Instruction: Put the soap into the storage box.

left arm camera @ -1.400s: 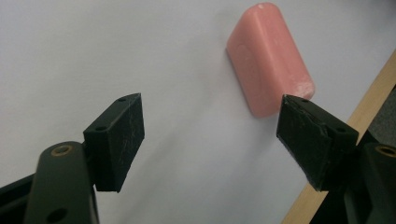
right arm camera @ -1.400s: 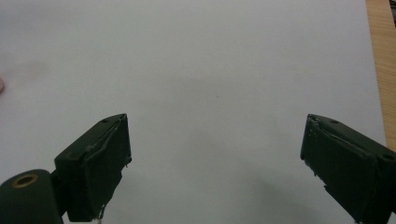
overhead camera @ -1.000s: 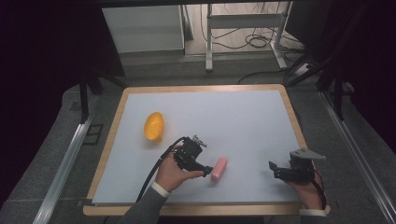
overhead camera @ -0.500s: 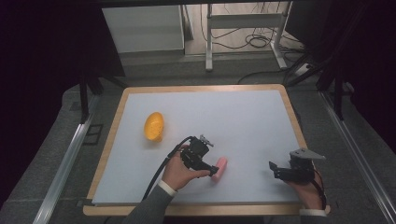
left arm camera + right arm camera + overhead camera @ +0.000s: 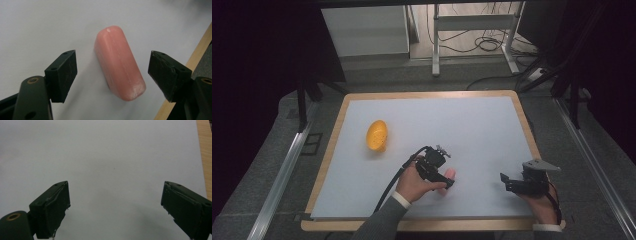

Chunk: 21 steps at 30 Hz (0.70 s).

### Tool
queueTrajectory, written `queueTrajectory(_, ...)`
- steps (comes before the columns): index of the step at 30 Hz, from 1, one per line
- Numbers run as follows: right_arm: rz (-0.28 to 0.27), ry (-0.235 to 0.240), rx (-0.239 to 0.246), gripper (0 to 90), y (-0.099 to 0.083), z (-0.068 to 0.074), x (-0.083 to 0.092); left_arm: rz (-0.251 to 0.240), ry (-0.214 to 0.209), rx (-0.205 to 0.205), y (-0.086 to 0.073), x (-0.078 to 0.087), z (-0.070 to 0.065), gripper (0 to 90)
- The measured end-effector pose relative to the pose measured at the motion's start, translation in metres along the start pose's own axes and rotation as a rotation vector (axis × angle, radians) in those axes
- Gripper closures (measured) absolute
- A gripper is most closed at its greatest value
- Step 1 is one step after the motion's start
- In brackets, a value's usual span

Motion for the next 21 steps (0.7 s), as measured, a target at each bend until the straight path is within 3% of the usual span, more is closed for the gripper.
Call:
queueTrajectory(12, 0.001, -0.004, 0.003, 8.0, 0.000, -0.001, 0.000, 0.031, 0.016, 0.010, 0.004, -0.017, -0.002, 32.0)
queueTrajectory(21, 0.007, -0.015, 0.004, 8.0, -0.001, -0.001, 0.000, 0.093, 0.081, 0.000, 0.000, -0.034, -0.006, 44.6)
Point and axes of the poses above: each handheld gripper's, and its own axes: x roughly backward along the jaws, y roughly out of its top, z roughly to its left, the point moved 3 cm from there along -x, roughly forward along the jaws, and after that the axes turned 10 degrees about -y, right-handed, at the moved point
